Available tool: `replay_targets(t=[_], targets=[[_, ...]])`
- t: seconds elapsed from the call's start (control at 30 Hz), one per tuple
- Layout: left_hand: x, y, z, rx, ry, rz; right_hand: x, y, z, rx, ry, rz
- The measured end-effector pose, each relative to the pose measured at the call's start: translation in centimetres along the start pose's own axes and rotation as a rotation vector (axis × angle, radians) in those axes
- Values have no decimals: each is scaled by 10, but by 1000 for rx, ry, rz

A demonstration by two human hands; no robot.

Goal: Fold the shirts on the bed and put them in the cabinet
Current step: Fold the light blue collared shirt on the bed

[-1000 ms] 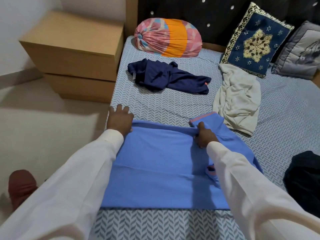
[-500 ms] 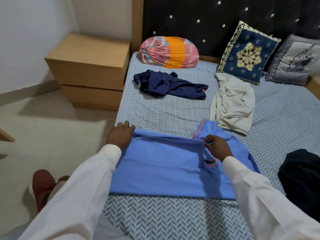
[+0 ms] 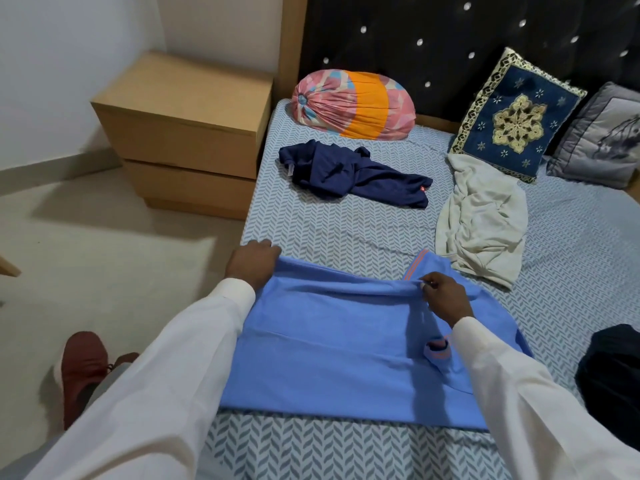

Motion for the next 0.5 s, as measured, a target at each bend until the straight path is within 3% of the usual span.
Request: replay_targets(t=[0.27,0.5], targets=[[10,28,46,-302,87,20,13,34,14,-26,-41,71],[-2,99,18,-259,2,-45,-11,78,11,1,113,92]])
Point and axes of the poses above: each hand's wrist, its own y-axis away from the middle knuckle, its own z-axis out of the back of the hand, x = y × z, the point moved 3 cm from there along -y, towards the middle knuckle, and after that the axes turned 2 degrees about -z, right-handed, at the moved point
